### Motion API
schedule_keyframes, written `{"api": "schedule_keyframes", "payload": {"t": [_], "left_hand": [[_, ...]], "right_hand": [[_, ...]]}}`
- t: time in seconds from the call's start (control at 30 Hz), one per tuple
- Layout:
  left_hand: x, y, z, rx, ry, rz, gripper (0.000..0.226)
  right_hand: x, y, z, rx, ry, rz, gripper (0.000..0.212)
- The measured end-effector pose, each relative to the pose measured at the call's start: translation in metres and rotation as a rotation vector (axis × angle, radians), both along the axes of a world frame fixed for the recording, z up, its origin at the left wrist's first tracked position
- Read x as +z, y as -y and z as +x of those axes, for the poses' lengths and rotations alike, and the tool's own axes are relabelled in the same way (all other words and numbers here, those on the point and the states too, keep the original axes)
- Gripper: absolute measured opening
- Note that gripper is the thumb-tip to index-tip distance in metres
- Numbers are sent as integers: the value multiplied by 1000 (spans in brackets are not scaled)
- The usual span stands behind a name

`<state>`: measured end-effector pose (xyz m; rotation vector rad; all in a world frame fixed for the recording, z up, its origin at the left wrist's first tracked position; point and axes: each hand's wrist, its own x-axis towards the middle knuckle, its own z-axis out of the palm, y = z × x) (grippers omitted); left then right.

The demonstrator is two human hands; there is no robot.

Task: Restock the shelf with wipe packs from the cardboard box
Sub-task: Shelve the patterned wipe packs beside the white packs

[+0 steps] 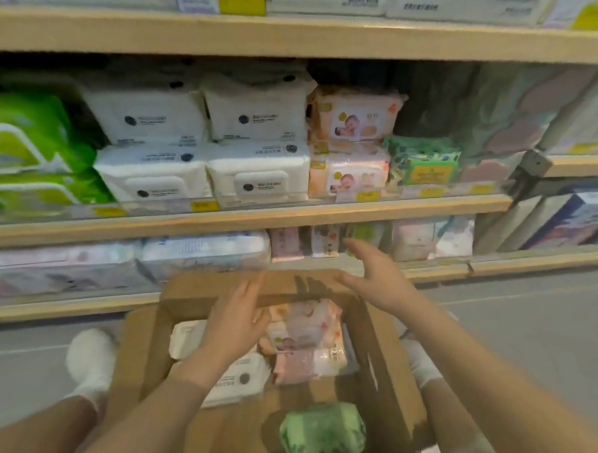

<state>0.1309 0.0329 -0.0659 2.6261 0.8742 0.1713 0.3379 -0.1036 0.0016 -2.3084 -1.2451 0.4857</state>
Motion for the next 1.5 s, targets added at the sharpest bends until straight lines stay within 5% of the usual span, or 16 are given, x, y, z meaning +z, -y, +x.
{"api": "schedule_keyframes", "payload": {"t": [0.27,0.53,0.73,1.03,1.23,1.5], "left_hand": [[-105,2,-69,-36,-336,-61,79],[-147,-7,-78,7,-580,-169,66],[-158,-4,-79,20,-555,-150,61],[-150,0,-82,-2,-406,-243,58],[-125,51,-62,-419,-210,-143,54],[-143,112,-15,-702,-317,-196,62]], "right_hand": [[-104,-16,-45,176,157,-258,55],[-177,-41,-57,211,349,-427,78],[-181,-42,-62,214,502,-487,62],[-171,-49,-65,313,447,-477,69],[-97,12,-37,152,431,-341,78],[-51,101,-7,-184,403,-230,84]]}}
